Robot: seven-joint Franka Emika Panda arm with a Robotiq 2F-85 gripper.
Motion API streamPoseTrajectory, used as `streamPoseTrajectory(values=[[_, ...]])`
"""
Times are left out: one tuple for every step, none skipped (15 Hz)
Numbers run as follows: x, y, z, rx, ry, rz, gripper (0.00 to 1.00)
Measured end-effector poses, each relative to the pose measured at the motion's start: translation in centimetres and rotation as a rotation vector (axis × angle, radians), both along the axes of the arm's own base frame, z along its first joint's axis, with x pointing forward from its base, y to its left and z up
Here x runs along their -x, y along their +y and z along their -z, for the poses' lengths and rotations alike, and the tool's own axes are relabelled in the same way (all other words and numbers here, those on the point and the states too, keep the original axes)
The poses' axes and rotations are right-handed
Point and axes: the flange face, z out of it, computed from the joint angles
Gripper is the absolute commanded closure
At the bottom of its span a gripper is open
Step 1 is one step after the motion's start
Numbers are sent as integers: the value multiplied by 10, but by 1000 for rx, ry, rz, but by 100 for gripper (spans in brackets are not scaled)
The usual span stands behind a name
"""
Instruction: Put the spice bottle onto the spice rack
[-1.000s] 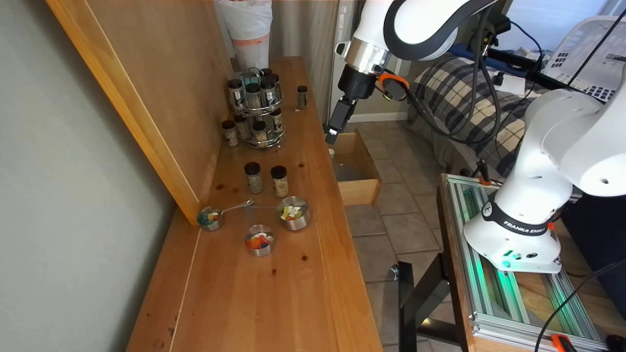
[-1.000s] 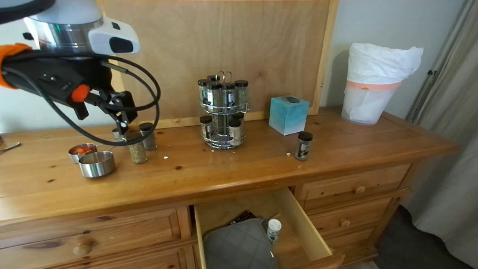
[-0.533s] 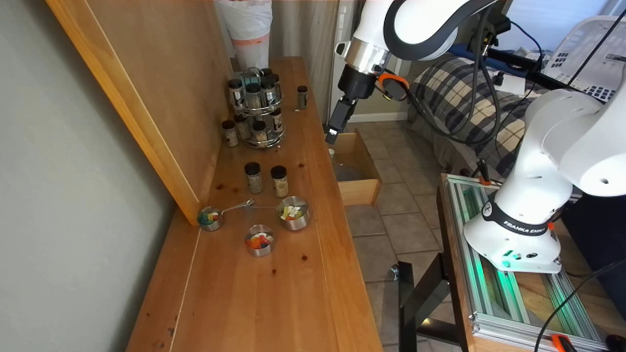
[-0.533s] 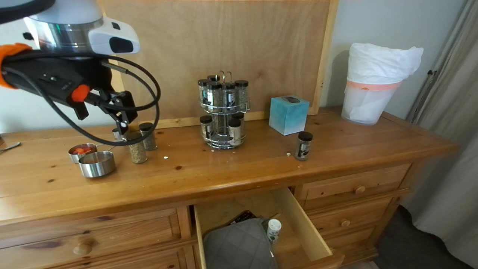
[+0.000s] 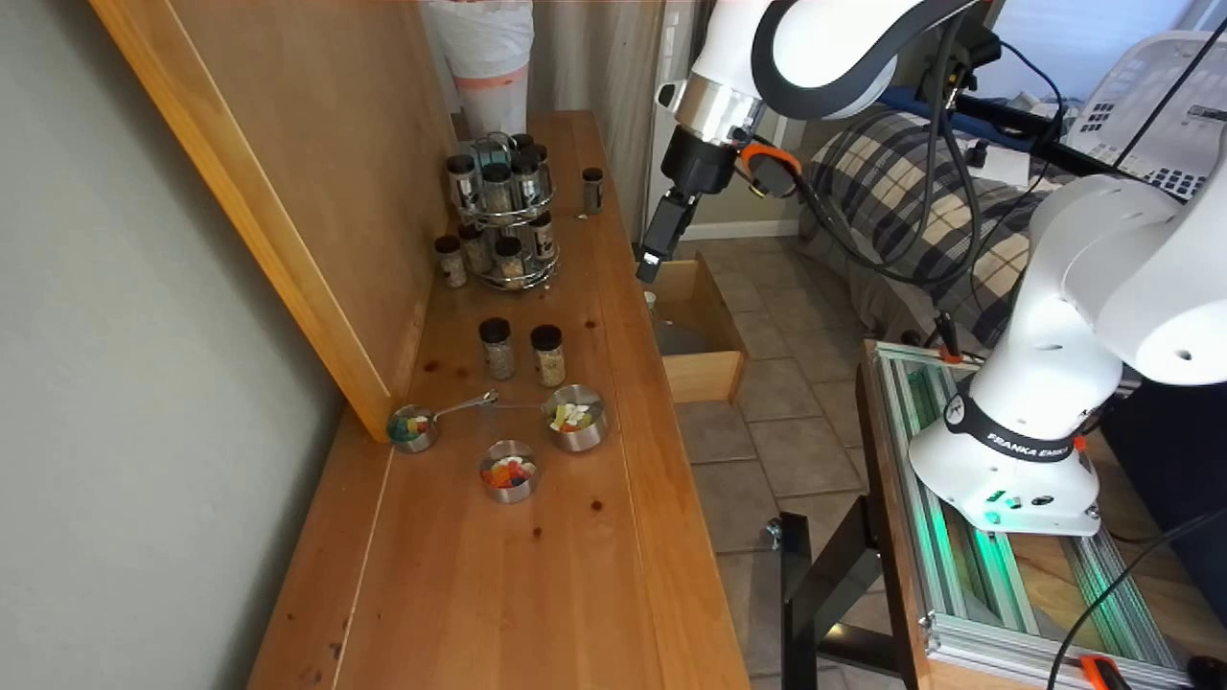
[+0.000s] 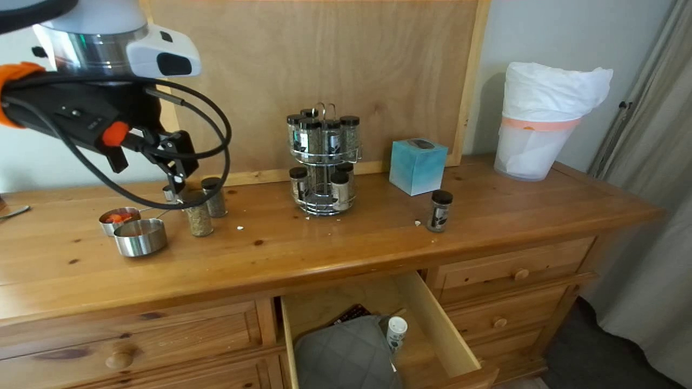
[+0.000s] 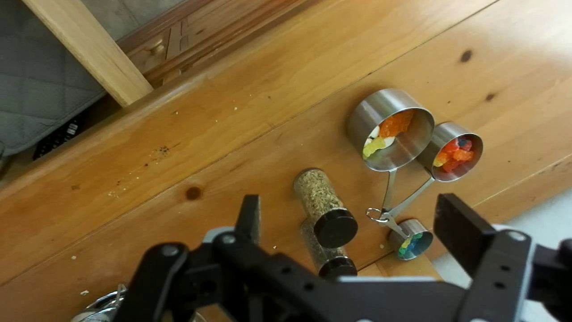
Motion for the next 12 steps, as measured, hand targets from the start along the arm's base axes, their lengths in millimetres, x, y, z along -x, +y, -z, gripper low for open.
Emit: streamPoseTrajectory(values=[[-2, 3, 0, 3, -7, 7, 0], [-4, 6, 0, 6, -11, 17, 0], [-7, 9, 2, 6, -11, 35, 0], [-10, 12, 4, 6, -11, 57, 0], [-13, 16, 6, 6, -9, 82, 0], [-16, 19, 10, 7, -2, 105, 0], [-19, 23, 15, 8, 7, 127, 0], [-23, 27, 21, 11, 15, 147, 0], [-27, 32, 27, 16, 22, 162, 0], [-31, 37, 35, 24, 29, 177, 0], [-36, 41, 42, 34, 34, 190, 0], [-41, 45, 48, 50, 33, 206, 0]])
